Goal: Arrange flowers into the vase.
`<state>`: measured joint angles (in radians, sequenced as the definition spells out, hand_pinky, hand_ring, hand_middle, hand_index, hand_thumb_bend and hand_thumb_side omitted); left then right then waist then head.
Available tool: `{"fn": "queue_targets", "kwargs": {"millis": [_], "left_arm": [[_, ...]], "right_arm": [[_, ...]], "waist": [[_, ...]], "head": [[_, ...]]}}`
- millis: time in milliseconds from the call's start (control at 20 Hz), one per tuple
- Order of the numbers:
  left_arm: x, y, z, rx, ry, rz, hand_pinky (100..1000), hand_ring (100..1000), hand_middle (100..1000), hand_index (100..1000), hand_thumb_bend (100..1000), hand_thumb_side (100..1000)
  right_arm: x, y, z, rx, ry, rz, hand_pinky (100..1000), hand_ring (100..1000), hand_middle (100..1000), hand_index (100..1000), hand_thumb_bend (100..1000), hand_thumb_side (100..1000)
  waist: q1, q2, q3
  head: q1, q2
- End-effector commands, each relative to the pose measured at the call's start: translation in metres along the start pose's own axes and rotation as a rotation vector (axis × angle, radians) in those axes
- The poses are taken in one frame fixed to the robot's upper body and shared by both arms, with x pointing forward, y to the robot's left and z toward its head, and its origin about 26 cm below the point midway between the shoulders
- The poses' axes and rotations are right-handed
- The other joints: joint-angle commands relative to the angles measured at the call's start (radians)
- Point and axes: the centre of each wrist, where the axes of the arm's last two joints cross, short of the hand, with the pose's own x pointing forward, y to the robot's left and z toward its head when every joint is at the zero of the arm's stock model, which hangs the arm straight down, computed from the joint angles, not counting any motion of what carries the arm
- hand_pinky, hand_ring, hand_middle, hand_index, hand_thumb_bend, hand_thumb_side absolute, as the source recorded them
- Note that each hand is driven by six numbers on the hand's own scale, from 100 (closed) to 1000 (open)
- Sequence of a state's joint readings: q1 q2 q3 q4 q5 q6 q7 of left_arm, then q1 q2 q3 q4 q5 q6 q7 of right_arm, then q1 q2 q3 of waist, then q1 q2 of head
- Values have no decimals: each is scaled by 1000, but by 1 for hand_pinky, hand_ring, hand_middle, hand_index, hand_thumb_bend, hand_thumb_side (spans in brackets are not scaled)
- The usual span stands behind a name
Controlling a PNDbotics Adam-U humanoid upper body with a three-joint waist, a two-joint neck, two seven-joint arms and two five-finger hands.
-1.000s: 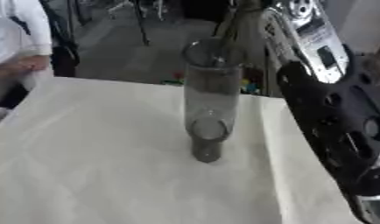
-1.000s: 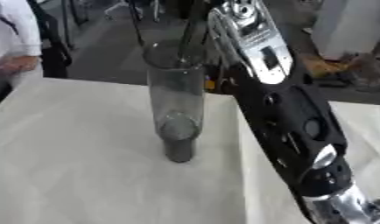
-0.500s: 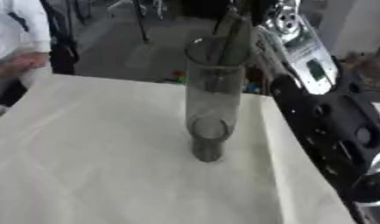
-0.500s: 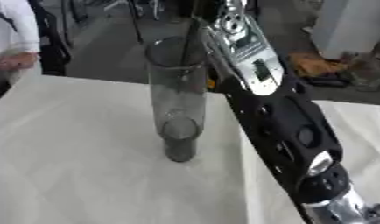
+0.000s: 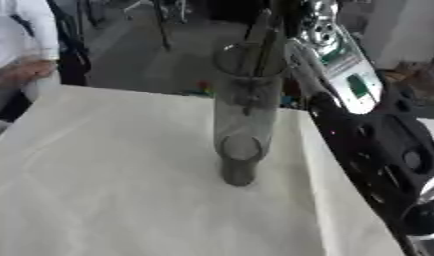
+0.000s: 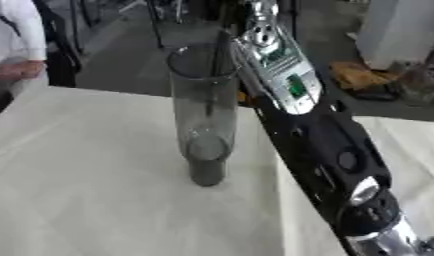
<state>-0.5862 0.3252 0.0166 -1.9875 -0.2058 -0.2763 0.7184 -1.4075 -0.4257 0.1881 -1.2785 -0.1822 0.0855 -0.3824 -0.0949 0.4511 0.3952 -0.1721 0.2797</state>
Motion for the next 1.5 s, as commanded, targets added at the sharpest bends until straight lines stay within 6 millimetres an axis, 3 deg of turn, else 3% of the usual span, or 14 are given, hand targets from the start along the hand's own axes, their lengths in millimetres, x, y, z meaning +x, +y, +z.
{"fn": "queue_targets", "kwargs": {"millis": [50,100,550,650,700,900,1200,1500], "left_arm": [[4,0,-7,3,-30,9,909,1000,885,971,374,1000],[4,0,-7,3,-31,10,909,1000,885,971,374,1000],[4,-1,-7,4,-34,10,908,1000,885,971,383,1000],[4,-1,-7,3,-34,10,908,1000,885,972,383,1000],[4,-1,-7,3,-33,10,908,1000,885,972,381,1000],[4,-1,-7,5,-31,12,909,1000,885,972,380,1000],[4,-1,-6,7,-29,16,909,1000,884,972,381,1000],[4,-1,-6,7,-28,17,908,1000,884,972,381,1000]], "right_arm": [[8,-5,-6,8,-14,47,286,358,100,100,297,467],[7,-5,-6,9,-1,59,331,386,100,100,304,478],[5,-6,-4,3,51,134,349,410,105,100,291,668],[6,-6,-4,11,46,138,354,425,208,100,283,680],[6,-6,-4,17,44,137,360,439,313,100,277,696],[7,-4,-4,29,41,122,367,459,424,100,239,756],[12,-2,-4,12,11,65,357,469,426,100,131,918],[12,-3,-3,13,-36,56,391,475,433,103,100,940]], "waist": [[6,-20,-1],[5,-21,-1],[2,-23,-5],[2,-23,-5],[2,-23,-5],[2,-22,-4],[3,-18,-1],[4,-15,-3]], "head": [[4,-9],[5,-9],[15,-9],[16,-10],[16,-11],[16,-15],[15,-21],[16,-23]]}}
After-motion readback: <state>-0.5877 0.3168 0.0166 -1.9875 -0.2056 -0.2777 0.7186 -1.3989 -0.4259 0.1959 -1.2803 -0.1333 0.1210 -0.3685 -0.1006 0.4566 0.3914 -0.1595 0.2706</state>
